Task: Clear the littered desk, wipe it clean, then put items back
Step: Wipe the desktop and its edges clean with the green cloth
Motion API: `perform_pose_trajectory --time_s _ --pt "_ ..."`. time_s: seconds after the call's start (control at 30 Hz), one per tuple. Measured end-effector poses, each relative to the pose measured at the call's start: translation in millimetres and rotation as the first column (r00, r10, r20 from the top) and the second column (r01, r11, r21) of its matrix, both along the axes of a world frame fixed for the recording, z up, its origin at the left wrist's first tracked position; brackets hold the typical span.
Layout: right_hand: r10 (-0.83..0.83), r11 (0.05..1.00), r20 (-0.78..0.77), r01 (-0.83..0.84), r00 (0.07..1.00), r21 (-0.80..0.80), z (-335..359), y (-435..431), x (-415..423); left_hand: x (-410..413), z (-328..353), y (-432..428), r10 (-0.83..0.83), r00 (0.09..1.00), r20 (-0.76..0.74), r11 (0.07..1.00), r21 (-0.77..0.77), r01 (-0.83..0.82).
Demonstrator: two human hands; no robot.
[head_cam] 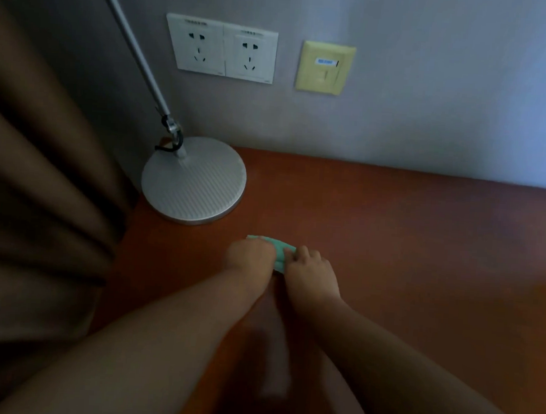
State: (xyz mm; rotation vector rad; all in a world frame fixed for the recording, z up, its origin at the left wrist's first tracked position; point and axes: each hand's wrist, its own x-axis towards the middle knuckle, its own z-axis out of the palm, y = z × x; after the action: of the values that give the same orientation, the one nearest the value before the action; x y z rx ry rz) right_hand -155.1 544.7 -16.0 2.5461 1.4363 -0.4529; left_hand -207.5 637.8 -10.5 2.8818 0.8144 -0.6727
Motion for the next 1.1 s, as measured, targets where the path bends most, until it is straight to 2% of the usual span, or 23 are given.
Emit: perform_pose_trajectory --time_s 0.13,0.3,0.43,0.6,0.73,0.83,1.0,1.1 --pt "-0.054 0.999 -0.002 0.054 0.999 -0.005 -1 39 49 49 0 34 -0.052 0.997 0.061 0.999 0.011 0.052" --pt "-0.122 0.990 0.022 0.120 0.992 0.079 -12 86 99 101 -5 82 -0.112 0.984 0.138 0.993 0.059 0.105" --pt "-0.160 0.977 0.035 0.154 0.986 0.150 -23 110 140 139 -5 105 -0.044 0.979 0.198 0.998 0.052 0.035" --pt "-0.172 0.974 0.055 0.161 0.984 0.159 -23 112 173 165 -5 108 0.028 0.965 0.262 0.999 0.030 -0.037" --pt "-0.290 0.927 -0.090 0.303 0.953 0.220 -10 106 180 176 -10 115 0.020 0.960 0.280 1.000 0.010 -0.023" --pt "-0.355 0.893 -0.131 0.377 0.926 0.244 -10 90 178 167 -15 102 -0.016 0.964 0.267 1.000 0.022 0.010" --pt "-0.242 0.968 -0.067 0.246 0.968 0.054 7 43 144 126 -11 47 -0.064 0.976 0.210 0.998 0.029 0.059" --pt "-0.203 0.979 -0.091 0.203 0.975 -0.004 14 8 109 89 -10 14 -0.050 0.988 0.149 0.999 0.000 0.051"
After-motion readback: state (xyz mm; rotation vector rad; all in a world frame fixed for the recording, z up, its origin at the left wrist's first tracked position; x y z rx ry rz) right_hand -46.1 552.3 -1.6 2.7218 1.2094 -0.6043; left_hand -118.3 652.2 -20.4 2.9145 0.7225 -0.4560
